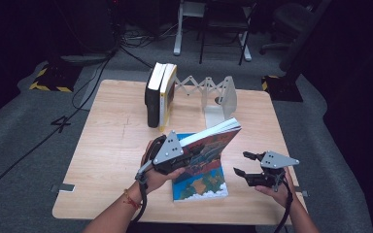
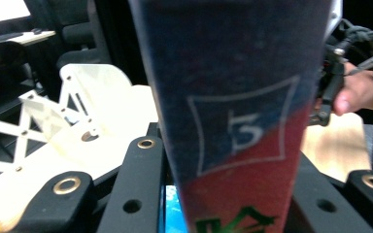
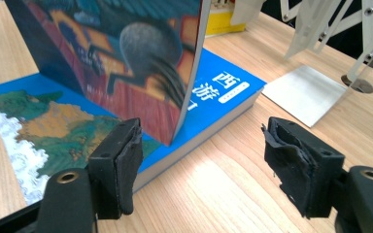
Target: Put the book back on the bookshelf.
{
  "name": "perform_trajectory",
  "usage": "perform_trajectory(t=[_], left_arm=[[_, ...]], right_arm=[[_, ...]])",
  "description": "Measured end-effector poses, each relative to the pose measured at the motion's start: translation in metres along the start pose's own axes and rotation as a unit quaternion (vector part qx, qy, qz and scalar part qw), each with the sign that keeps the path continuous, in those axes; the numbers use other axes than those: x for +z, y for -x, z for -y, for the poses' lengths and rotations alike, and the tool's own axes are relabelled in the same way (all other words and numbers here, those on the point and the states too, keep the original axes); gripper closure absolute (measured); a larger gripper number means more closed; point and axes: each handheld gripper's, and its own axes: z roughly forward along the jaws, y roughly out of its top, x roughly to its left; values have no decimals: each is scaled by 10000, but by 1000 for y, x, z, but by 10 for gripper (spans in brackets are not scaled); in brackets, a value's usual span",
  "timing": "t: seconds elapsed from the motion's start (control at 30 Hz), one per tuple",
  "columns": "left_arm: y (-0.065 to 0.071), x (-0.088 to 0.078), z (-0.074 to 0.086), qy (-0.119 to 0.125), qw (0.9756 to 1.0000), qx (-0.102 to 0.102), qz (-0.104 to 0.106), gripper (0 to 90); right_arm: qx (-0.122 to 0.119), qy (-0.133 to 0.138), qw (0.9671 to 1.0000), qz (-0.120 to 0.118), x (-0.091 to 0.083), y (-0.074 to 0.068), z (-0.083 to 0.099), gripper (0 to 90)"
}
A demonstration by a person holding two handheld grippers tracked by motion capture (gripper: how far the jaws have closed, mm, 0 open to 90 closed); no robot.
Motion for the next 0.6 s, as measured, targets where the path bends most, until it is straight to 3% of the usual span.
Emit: perform_trajectory(t=[0.13,0.43,0.6], left_arm=[[-7,1,-1,-29,9999,-9,-151,737],[-19,3,-7,12,9998,-39,-214,739],[-26,5,-11,-18,9991,-22,-431,740]], right_arm=[[9,-36,10000,4,2,2,1,305],[-21,-181,9998,-45,8,0,2,306],[-53,-221,9997,-63,9,0,3,306]])
